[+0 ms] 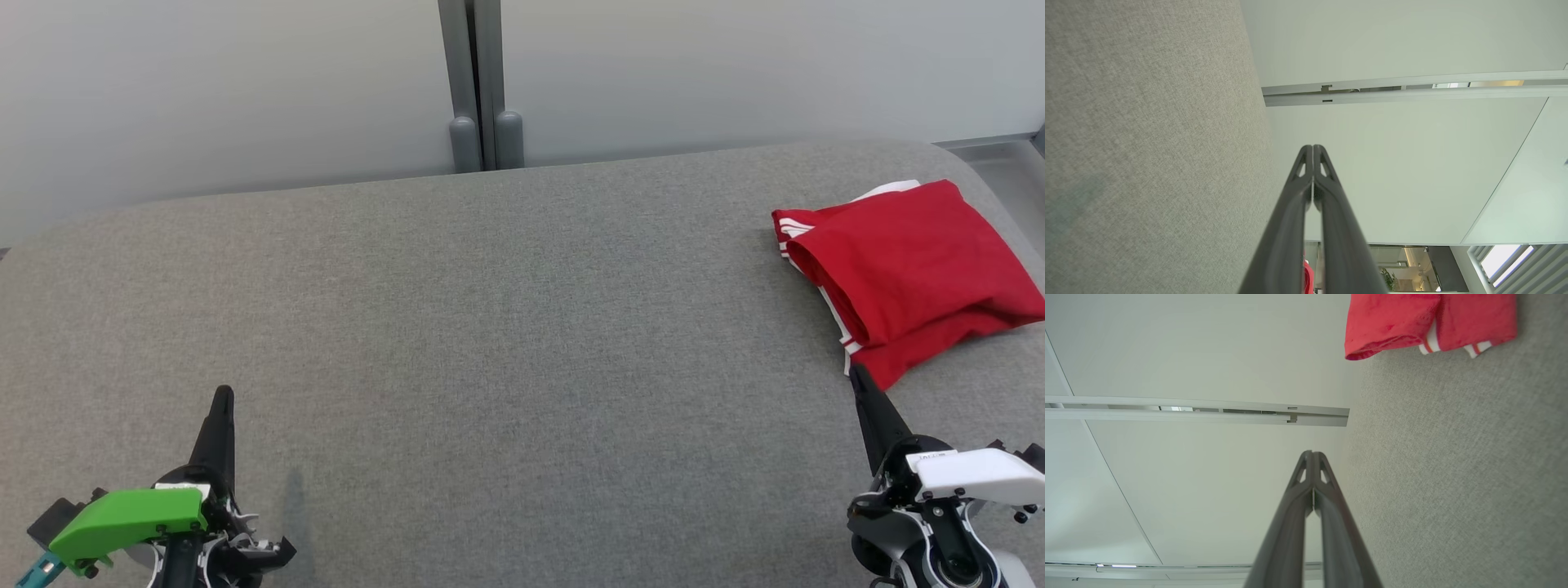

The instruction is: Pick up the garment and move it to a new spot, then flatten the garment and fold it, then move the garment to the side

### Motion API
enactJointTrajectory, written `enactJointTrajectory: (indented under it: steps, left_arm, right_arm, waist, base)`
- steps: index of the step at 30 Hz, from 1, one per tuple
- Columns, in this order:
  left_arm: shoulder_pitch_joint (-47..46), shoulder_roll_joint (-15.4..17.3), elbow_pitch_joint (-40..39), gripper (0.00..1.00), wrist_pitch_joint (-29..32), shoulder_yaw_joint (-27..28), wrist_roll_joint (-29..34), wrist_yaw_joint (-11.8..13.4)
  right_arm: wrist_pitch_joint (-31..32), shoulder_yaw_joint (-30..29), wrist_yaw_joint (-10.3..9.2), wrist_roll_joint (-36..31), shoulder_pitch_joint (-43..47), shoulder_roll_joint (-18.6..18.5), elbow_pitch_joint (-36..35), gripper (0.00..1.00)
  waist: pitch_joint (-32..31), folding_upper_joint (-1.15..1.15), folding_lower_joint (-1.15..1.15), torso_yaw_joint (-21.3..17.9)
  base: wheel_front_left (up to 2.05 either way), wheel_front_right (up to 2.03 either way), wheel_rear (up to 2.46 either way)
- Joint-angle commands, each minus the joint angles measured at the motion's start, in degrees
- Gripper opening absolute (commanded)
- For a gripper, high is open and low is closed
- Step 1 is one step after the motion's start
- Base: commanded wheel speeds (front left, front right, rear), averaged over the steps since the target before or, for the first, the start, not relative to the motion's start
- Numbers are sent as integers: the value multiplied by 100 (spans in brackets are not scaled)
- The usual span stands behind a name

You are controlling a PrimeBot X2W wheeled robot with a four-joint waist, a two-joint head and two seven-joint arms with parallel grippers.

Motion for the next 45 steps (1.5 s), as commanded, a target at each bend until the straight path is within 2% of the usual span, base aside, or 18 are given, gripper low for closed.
enactJointTrajectory:
  steps: [1,6,45]
  left_arm:
    - [-114,41,-22,0,31,42,-110,-26]
    - [-128,40,-24,0,70,68,-244,-31]
    - [-115,26,-20,0,83,75,-210,-31]
  right_arm:
    - [31,-21,-6,122,-60,-33,-30,0]
    - [75,-31,-5,288,-66,-34,-42,0]
    - [71,-28,-5,268,-64,-34,-39,0]
  waist:
    - [0,0,0,-1]
    - [3,0,0,-5]
    - [3,0,0,-5]
  base:
    - [0,0,0]
    - [0,0,0]
    - [0,0,0]
